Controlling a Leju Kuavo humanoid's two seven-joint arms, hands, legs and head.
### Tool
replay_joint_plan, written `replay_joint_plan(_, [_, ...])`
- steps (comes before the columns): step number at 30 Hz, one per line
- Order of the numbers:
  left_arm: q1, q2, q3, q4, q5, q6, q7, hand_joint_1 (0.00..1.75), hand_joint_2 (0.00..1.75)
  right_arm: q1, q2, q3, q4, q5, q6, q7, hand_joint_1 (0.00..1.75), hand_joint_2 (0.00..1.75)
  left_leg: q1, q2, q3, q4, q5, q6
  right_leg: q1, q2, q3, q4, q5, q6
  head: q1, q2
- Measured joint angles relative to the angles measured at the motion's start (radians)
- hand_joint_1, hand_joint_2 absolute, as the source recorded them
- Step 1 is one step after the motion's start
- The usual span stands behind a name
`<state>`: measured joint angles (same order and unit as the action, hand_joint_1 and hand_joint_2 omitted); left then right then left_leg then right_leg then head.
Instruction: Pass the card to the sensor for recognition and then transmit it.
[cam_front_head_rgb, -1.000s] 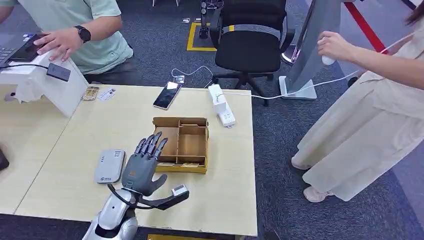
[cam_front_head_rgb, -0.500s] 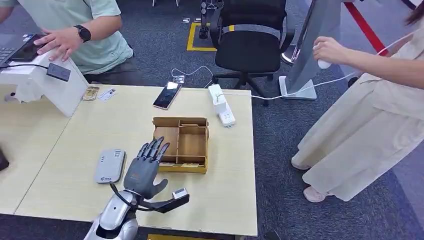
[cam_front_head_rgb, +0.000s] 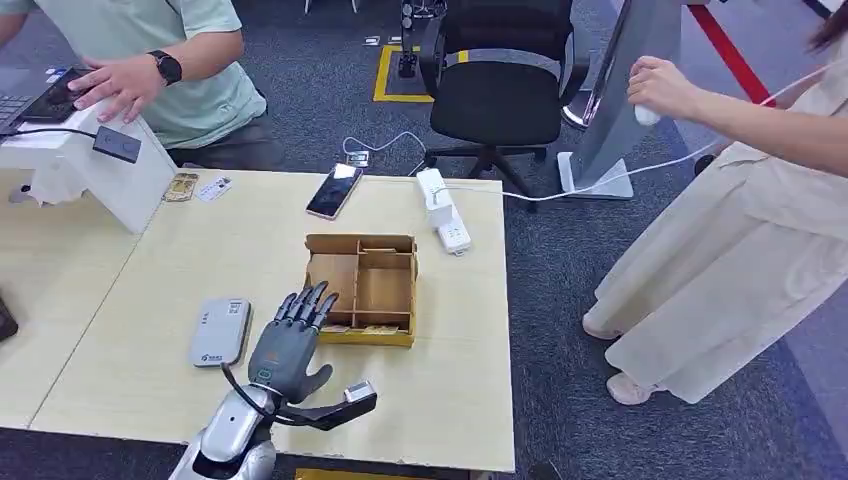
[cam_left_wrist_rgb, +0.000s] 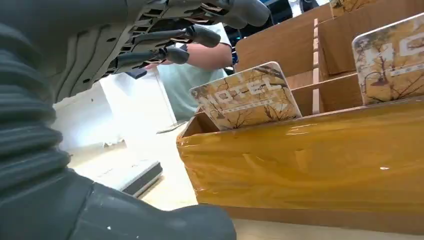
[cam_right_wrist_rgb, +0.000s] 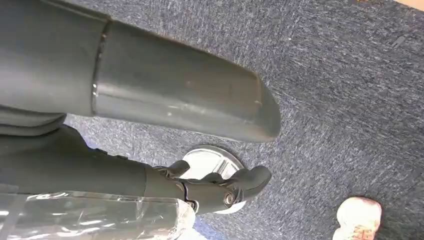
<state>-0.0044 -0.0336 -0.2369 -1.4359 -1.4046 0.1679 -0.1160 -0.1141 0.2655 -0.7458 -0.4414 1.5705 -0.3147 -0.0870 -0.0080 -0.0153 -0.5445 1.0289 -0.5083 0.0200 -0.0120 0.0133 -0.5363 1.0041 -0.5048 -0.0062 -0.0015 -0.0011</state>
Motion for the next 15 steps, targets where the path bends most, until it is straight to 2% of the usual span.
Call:
replay_joint_plan(3, [-0.001,0.0,0.0,0.0,-0.007,0.01,0.001,0.03,1.75,0.0,0.0,0.0,0.0,0.0,0.0,0.0,0.0,0.0,0.0,0.0,0.0,0.0,0.0,0.0,0.0,0.0,0.0,0.0,0.0,0.0,0.0,0.0])
replay_joint_plan(4, [-0.002,0.0,0.0,0.0,-0.011,0.015,0.001,0.17,1.75,0.0,0.0,0.0,0.0,0.0,0.0,0.0,0.0,0.0,0.0,0.0,0.0,0.0,0.0,0.0,0.0,0.0,0.0,0.0,0.0,0.0,0.0,0.0])
replay_joint_plan(5, [-0.003,0.0,0.0,-0.001,-0.015,0.019,0.001,0.87,1.75,0.0,0.0,0.0,0.0,0.0,0.0,0.0,0.0,0.0,0.0,0.0,0.0,0.0,0.0,0.0,0.0,0.0,0.0,0.0,0.0,0.0,0.0,0.0])
replay_joint_plan(6, [-0.004,0.0,0.0,-0.002,-0.017,0.021,0.001,1.47,1.75,0.0,0.0,0.0,0.0,0.0,0.0,0.0,0.0,0.0,0.0,0.0,0.0,0.0,0.0,0.0,0.0,0.0,0.0,0.0,0.0,0.0,0.0,0.0])
replay_joint_plan(9, [-0.009,0.0,0.0,-0.006,-0.022,0.032,-0.001,1.75,1.75,0.0,0.0,0.0,0.0,0.0,0.0,0.0,0.0,0.0,0.0,0.0,0.0,0.0,0.0,0.0,0.0,0.0,0.0,0.0,0.0,0.0,0.0,0.0])
replay_joint_plan(15, [-0.022,-0.003,0.0,-0.029,-0.033,0.046,-0.004,1.75,1.75,-0.001,0.0,0.001,0.004,-0.003,0.0,0.0,0.0,0.0,0.0,0.0,0.0,0.0,0.0,0.0,0.0,0.0,0.0,0.0,0.0,0.0,0.0,0.0])
